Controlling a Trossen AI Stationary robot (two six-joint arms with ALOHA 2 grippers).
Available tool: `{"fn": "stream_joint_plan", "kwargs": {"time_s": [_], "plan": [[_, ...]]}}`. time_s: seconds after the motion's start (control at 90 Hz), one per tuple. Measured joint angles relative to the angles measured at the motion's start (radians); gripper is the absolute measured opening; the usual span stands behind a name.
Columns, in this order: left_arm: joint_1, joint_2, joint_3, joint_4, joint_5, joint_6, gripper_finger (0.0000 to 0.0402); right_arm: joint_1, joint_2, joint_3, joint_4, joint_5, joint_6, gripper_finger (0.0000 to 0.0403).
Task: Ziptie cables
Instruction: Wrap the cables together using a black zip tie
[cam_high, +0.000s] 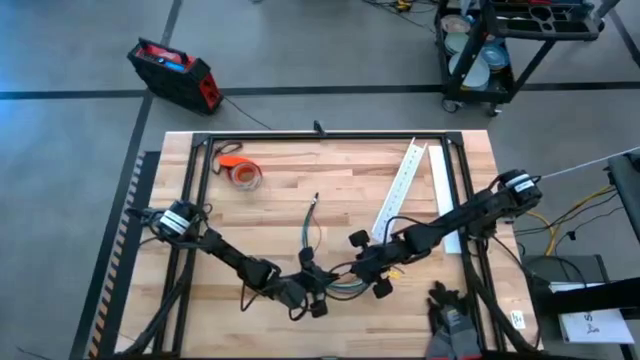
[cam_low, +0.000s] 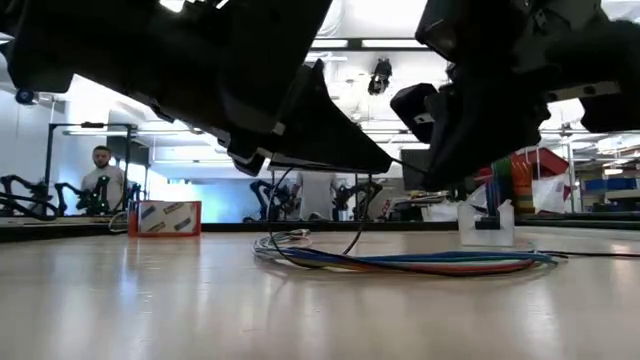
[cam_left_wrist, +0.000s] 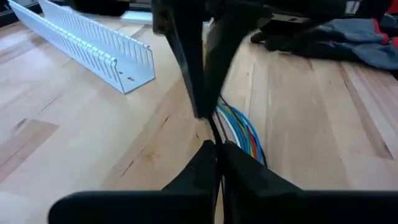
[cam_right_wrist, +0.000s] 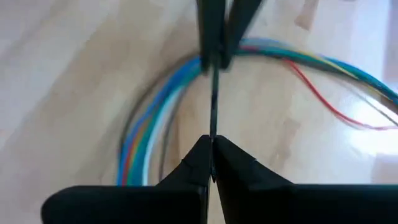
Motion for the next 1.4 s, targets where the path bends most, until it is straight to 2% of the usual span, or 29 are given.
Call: {"fn": "stream_joint_plan", "kwargs": {"time_s": [0.378,0.667,1.056,1.156,1.233,1.322,1.4], "plan": [[-0.002,0.071,-0.001,0.037,-0.007,-0.059,0.0000,-0.004,-0.087,-0.013,-0.112,0.068,-0.015,0.0000],[-0.004,0.072,-0.001,0.024,-0.007,-0.045,0.0000,-0.014,-0.120,-0.023,-0.185,0.119,-0.021,0.0000],[-0.011,0.072,-0.004,-0.008,0.020,-0.050,0.0000,-0.016,-0.246,-0.087,-0.361,0.277,0.012,0.0001],[-0.012,0.072,-0.004,-0.007,0.011,-0.051,0.0000,-0.017,-0.270,-0.098,-0.286,0.239,0.044,0.0001],[-0.013,0.072,-0.004,-0.005,0.010,-0.051,0.0000,-0.015,-0.274,-0.117,-0.161,0.152,0.047,0.0011],[-0.011,0.072,-0.002,-0.002,0.007,-0.050,0.0000,-0.015,-0.247,-0.157,0.027,0.035,0.058,0.0040],[-0.010,0.072,-0.002,-0.002,0.004,-0.050,0.0000,-0.015,-0.190,-0.189,0.208,0.009,0.101,0.0076]]}}
